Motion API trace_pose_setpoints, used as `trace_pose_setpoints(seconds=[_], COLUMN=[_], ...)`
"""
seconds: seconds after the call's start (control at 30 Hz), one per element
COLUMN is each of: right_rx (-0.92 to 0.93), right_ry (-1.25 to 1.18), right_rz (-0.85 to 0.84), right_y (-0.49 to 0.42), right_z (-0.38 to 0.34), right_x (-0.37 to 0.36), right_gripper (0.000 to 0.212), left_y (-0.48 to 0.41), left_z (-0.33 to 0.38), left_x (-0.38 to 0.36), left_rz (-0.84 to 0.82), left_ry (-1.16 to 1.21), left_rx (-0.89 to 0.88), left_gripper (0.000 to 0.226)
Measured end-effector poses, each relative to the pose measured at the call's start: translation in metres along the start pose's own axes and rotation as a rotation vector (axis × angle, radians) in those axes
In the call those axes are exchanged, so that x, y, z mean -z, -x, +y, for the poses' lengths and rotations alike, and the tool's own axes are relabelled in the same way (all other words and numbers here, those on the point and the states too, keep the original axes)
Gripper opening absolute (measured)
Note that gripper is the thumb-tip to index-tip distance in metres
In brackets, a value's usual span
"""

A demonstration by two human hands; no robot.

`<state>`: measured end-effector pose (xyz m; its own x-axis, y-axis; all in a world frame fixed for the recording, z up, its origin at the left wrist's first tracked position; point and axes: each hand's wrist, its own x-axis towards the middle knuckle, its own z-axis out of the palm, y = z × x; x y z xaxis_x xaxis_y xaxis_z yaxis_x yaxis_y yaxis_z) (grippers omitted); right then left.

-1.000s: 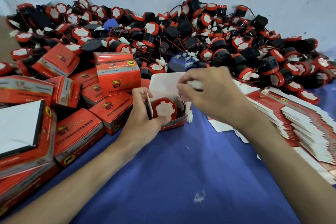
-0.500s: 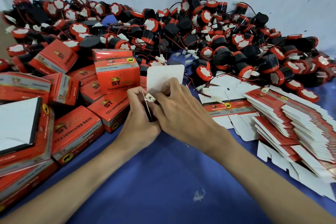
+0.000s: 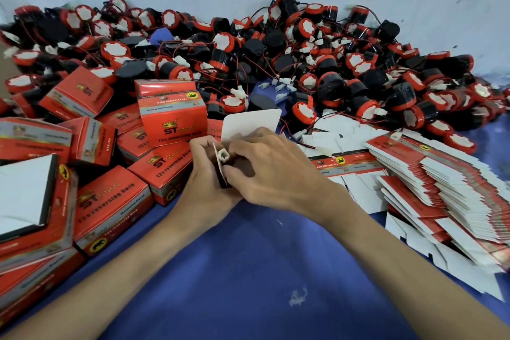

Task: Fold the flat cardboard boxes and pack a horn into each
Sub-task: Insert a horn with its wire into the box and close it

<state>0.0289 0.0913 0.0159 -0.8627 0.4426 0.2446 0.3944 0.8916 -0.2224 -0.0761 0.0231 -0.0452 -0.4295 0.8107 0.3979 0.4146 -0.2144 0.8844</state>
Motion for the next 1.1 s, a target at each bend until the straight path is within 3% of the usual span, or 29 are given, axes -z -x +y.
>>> trace_pose_setpoints(seconds=[0.13, 0.37, 0.67, 0.73, 0.83, 0.93, 1.0, 1.1], right_rx=[-0.062, -0.009, 0.048, 0.083, 0.121, 0.125, 0.126, 0.125], right_ry=[-0.076, -0.198, -0.123, -0.087, 0.035, 0.065, 0.005, -0.080], right_rz=[0.005, -0.054, -0.042, -0.068, -0.120, -0.108, -0.087, -0.059], right_y=[-0.001, -0.002, -0.006, -0.006, -0.006, -0.006, -0.005, -0.005], right_z=[0.000, 0.018, 0.017, 0.021, 0.026, 0.026, 0.027, 0.029], right_x=[-0.001, 0.003, 0.000, 0.002, 0.003, 0.001, 0.000, -0.001], right_gripper=[0.041, 0.026, 0.021, 0.028, 0.037, 0.040, 0.039, 0.038], left_y=[0.000, -0.007, -0.031, -0.028, -0.024, -0.012, -0.004, -0.004], left_z=[-0.001, -0.005, -0.012, -0.013, -0.007, -0.001, 0.004, 0.009], left_x=[0.002, 0.016, 0.005, 0.004, 0.007, 0.013, 0.017, 0.016], left_rz=[-0.009, -0.149, 0.114, 0.139, 0.106, -0.022, -0.095, -0.068], left_ry=[0.009, 0.294, 0.362, 0.266, 0.226, 0.258, 0.240, 0.217], left_rx=[-0.014, 0.083, 0.231, 0.241, 0.275, 0.282, 0.274, 0.272], left_gripper=[0.062, 0.042, 0.025, 0.036, 0.041, 0.010, 0.028, 0.025])
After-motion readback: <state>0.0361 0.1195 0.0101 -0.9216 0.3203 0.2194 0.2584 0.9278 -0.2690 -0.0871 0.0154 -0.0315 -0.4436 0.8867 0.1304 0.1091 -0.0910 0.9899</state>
